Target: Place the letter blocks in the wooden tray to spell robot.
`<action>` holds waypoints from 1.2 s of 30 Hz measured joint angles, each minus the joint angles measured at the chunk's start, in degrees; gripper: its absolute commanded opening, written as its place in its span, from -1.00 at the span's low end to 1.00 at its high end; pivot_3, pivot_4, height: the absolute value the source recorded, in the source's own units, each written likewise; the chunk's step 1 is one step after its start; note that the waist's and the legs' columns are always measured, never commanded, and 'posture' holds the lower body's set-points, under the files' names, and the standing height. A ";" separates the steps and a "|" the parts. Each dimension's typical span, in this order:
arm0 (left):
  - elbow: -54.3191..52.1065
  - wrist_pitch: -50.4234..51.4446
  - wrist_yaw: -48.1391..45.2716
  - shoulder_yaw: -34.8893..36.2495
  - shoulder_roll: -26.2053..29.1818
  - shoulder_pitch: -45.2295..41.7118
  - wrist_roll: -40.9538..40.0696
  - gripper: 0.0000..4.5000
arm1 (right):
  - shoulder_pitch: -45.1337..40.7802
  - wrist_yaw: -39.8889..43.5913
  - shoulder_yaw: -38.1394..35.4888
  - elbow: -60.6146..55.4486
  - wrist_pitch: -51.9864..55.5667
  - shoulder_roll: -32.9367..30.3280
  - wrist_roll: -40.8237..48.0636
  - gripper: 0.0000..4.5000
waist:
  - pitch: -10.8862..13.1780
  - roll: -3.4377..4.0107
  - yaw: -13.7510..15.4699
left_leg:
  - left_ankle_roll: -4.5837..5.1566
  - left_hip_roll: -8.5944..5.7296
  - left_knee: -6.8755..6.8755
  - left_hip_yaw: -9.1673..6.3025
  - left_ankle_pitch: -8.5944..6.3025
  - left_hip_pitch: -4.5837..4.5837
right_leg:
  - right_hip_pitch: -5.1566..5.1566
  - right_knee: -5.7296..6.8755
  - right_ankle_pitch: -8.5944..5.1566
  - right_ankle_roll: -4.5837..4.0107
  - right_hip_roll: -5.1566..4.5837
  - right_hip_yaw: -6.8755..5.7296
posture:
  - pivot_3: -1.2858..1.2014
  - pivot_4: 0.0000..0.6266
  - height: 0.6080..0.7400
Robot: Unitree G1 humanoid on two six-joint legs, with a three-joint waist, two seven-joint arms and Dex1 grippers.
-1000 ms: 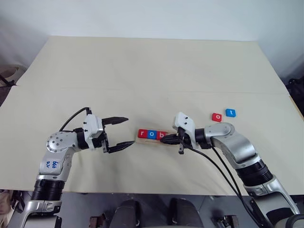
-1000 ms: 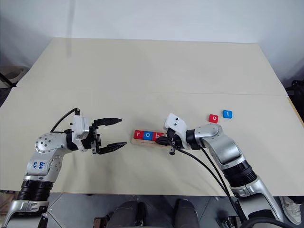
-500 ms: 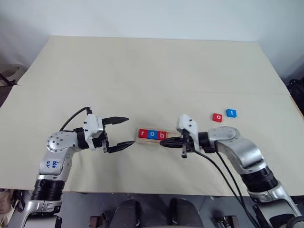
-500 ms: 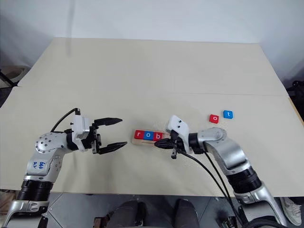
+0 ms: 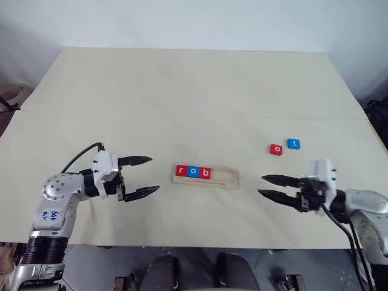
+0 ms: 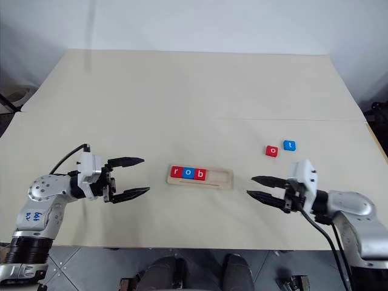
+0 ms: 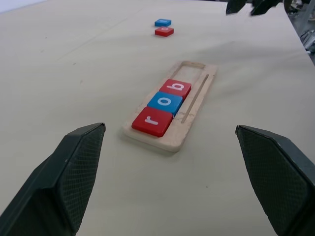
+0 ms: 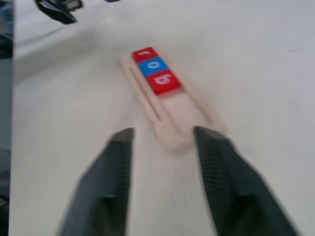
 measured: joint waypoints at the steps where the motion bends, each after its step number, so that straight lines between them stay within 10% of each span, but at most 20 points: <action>1: 0.75 -0.37 0.07 0.49 0.31 0.12 0.07 1.00 | 0.97 -0.03 -1.44 0.00 -0.81 -0.15 0.07 0.48 | 0.00 0.00 -0.02 | 0.00 -0.01 0.00 0.01 0.00 0.00 | 0.00 0.00 0.00 0.00 0.00 0.01 | 0.03 -0.52 1.00; 5: 1.14 0.05 0.53 1.04 0.94 0.63 0.49 1.00 | 3.88 0.72 -3.95 -0.25 -3.51 -1.91 -0.05 0.97 | 0.00 0.00 0.07 | 0.00 0.00 0.01 -0.01 0.00 0.00 | 0.01 -0.01 0.00 0.00 -0.01 0.01 | 0.03 -0.52 1.00; 27: 0.51 0.88 2.64 -1.97 -2.45 -3.94 1.42 1.00 | 3.14 -13.16 -7.48 5.65 -7.43 0.57 -0.99 0.97 | 0.00 0.00 0.71 | 0.00 -0.03 0.06 0.01 0.00 0.00 | 0.03 0.03 0.00 0.00 -0.02 0.01 | 0.03 -0.52 1.00; 36: 5.86 0.56 -0.43 -5.54 -6.02 -9.82 1.55 1.00 | 20.49 -16.47 -20.32 -2.76 -9.95 6.15 0.48 0.97 | -0.02 -0.01 1.69 | 0.01 -0.06 0.07 0.02 0.00 0.01 | 0.07 0.01 0.00 0.01 -0.01 0.02 | 0.03 -0.52 1.00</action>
